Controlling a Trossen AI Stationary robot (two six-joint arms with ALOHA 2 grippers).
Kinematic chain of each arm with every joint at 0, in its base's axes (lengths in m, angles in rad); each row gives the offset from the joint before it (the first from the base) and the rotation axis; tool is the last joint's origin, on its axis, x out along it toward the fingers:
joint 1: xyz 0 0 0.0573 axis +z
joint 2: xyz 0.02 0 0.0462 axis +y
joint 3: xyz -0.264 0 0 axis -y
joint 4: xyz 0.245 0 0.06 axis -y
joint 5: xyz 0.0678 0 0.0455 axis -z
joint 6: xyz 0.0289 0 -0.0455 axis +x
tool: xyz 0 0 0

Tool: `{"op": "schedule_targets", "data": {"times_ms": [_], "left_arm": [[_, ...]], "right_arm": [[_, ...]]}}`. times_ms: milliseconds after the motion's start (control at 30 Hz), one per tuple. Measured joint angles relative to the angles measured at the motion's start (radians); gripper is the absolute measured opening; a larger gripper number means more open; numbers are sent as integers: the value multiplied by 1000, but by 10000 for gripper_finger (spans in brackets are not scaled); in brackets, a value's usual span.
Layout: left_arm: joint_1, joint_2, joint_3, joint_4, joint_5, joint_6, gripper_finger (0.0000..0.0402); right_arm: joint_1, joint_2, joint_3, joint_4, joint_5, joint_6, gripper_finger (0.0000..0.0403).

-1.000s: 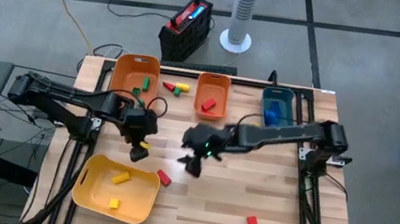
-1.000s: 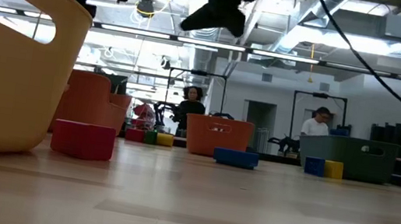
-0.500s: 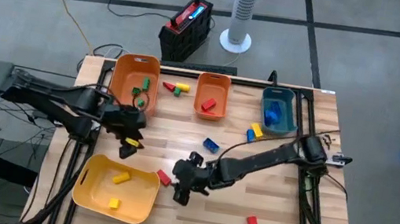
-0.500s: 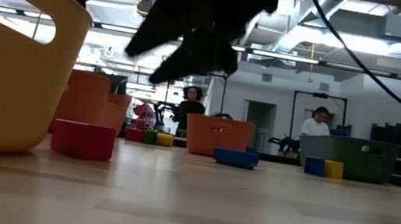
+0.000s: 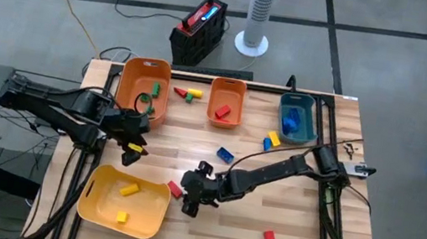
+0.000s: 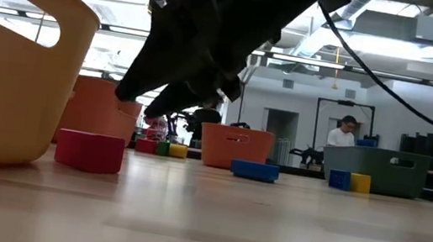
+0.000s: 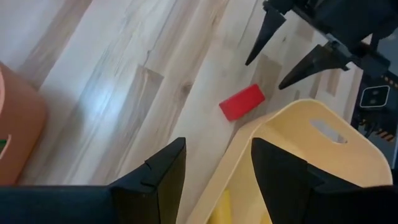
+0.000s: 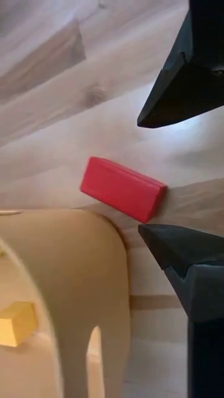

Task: Sort blocks
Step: Put the red block into the right orange bin

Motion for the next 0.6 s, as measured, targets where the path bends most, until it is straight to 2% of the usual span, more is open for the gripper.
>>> {"op": "schedule_targets", "data": {"times_ms": [133,333,600], "left_arm": [[0,0,0,0,-9,2,178],[0,-1,0,-1,-22,-5,178],[0,-13,0,-2,-22,-5,178]], "right_arm": [[4,17,-1,38,48,-61,276],[18,76,8,141,53,-83,276],[26,98,19,139,73,-92,276]]}}
